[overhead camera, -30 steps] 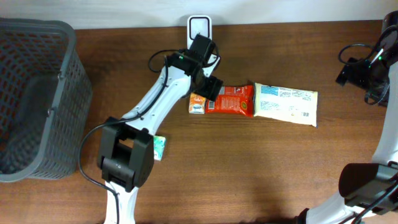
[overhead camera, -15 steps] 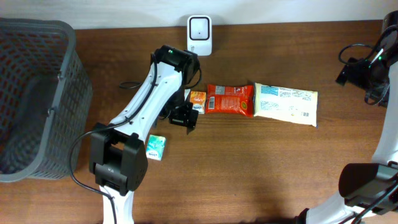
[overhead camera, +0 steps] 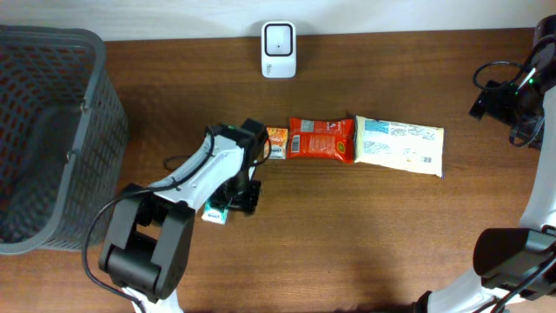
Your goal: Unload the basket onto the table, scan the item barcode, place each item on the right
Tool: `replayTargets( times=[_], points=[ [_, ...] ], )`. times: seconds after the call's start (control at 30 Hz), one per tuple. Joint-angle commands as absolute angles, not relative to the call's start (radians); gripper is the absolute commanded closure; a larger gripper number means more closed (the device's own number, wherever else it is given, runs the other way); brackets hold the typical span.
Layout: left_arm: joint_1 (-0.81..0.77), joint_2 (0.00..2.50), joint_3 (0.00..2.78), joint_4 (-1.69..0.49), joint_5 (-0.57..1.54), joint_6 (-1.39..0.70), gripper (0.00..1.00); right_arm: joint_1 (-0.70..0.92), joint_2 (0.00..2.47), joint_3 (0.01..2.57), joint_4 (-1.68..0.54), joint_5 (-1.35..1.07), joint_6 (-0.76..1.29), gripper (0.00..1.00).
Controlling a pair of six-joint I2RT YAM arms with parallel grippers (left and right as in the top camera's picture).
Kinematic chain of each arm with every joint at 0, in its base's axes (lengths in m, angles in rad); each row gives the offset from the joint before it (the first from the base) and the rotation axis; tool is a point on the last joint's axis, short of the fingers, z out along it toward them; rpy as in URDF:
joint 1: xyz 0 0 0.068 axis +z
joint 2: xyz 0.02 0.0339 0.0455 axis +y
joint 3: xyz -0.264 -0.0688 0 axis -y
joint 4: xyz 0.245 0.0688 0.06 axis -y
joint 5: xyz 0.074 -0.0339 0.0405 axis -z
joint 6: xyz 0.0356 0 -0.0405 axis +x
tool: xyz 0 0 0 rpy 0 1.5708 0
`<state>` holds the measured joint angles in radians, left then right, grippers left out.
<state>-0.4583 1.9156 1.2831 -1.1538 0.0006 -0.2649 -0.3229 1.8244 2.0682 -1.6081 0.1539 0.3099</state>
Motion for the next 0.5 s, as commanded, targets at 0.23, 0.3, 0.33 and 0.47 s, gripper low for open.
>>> replayTargets(
  times=[0.23, 0.3, 0.33, 0.47],
  points=[
    [-0.455, 1.898, 1.181, -1.003, -0.195, -0.358, 0.74, -0.321, 1.829, 2.074, -1.608, 0.169, 0.304, 0.02],
    [-0.456, 1.898, 1.191, -1.007, -0.188, -0.343, 0.78, -0.321, 1.829, 2.074, -1.608, 0.169, 0.304, 0.02],
    [-0.456, 1.896, 1.211, -1.02, -0.168, -0.344, 0.77, -0.321, 1.829, 2.074, -1.608, 0.169, 0.304, 0.02],
    [-0.455, 1.85, 1.393, -1.203, -0.136, -0.344, 0.58, -0.321, 1.829, 2.074, -1.608, 0.17, 0.304, 0.02]
  ],
)
